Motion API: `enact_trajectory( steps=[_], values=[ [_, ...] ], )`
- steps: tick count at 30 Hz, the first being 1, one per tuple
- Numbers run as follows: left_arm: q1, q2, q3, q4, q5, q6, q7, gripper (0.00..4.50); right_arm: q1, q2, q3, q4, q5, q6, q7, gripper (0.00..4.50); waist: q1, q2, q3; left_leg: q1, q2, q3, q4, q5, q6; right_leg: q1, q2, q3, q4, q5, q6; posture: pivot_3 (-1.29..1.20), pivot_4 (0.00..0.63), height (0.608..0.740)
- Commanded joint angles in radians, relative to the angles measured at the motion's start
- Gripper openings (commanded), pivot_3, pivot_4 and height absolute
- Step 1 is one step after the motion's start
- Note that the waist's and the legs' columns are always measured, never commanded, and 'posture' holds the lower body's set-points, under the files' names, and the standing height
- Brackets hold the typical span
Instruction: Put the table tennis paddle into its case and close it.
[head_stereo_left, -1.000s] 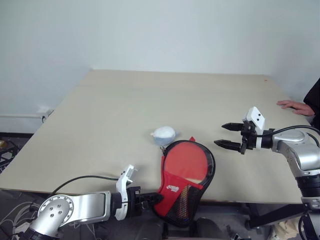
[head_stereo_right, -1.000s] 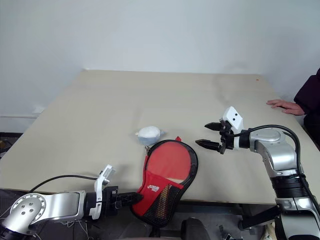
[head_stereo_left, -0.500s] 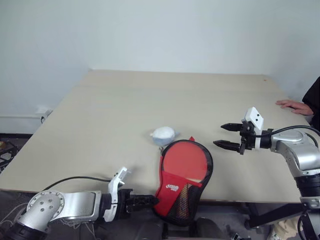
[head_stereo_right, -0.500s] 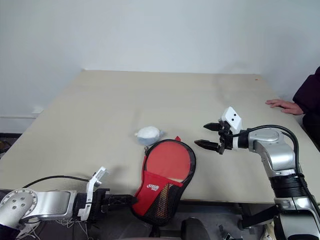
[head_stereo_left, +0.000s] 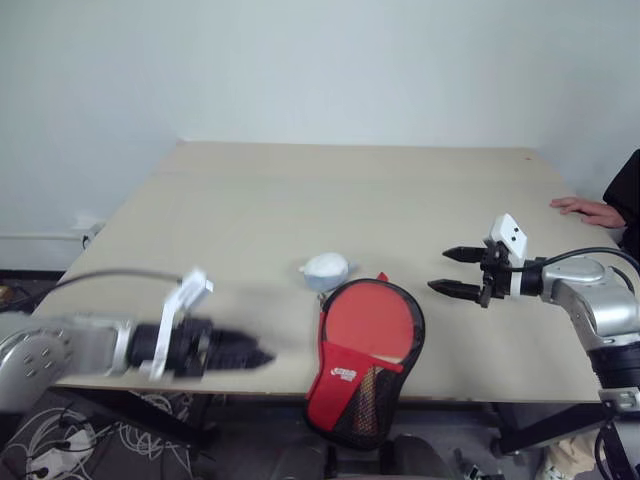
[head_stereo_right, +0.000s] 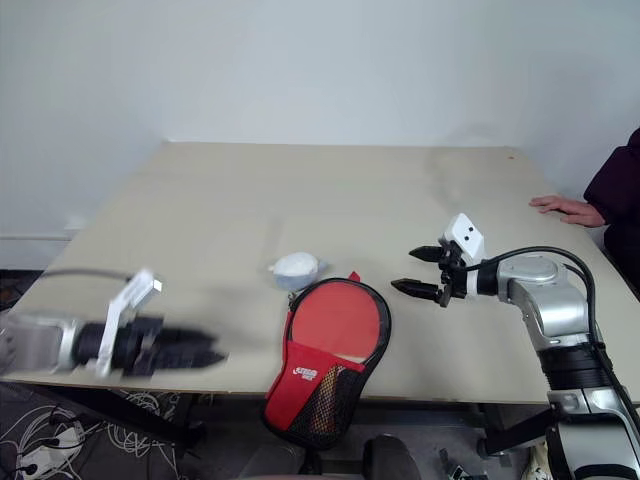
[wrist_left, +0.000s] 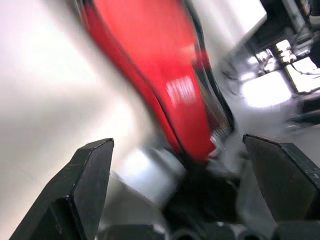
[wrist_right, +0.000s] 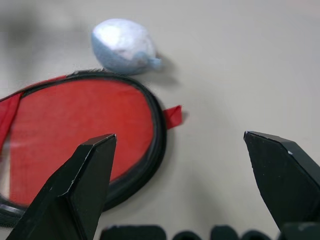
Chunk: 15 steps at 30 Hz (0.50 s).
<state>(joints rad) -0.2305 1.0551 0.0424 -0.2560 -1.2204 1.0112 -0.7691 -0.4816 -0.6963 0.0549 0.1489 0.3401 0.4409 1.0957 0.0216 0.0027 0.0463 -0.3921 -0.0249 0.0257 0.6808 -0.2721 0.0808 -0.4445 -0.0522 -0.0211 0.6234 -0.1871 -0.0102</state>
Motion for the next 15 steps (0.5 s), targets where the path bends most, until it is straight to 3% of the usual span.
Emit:
enact_trajectory(
  steps=[1, 4, 9, 15],
  values=[
    [-0.127, -0.208, -0.084, 0.018, 0.130, -0.081, 0.081, 4.44, -0.049, 0.008, -0.023, 0.010, -0.007, -0.025, -0.016, 4.42, 0.000, 0.000, 0.000, 0.001, 0.000, 0.000, 0.000, 0.000, 0.000, 0.001, 0.000, 0.001, 0.000, 0.000, 0.000, 0.00, 0.000, 0.729],
    [-0.170, -0.350, -0.153, 0.021, 0.243, -0.131, 0.115, 4.44, -0.067, 0.016, -0.021, 0.026, -0.013, -0.031, -0.019, 4.42, -0.003, -0.003, 0.000, -0.001, -0.001, 0.001, 0.002, 0.003, -0.003, 0.001, -0.001, 0.006, -0.001, 0.006, 0.005, 0.00, 0.000, 0.729],
    [-0.168, -0.496, -0.297, 0.025, 0.433, -0.213, 0.116, 4.44, -0.083, 0.031, -0.020, 0.036, -0.019, -0.035, -0.029, 4.42, -0.009, -0.003, 0.000, -0.002, -0.001, 0.001, 0.002, 0.004, 0.001, 0.000, 0.000, 0.008, -0.001, 0.009, 0.001, 0.00, 0.000, 0.729],
    [-0.108, -0.591, -0.402, 0.062, 0.642, -0.346, 0.126, 4.44, -0.096, 0.038, -0.025, 0.052, -0.030, -0.042, -0.036, 4.42, -0.009, -0.003, 0.000, -0.001, 0.000, 0.001, 0.004, 0.002, 0.009, 0.001, 0.000, 0.008, 0.000, 0.008, 0.002, 0.00, 0.000, 0.729]
  ],
)
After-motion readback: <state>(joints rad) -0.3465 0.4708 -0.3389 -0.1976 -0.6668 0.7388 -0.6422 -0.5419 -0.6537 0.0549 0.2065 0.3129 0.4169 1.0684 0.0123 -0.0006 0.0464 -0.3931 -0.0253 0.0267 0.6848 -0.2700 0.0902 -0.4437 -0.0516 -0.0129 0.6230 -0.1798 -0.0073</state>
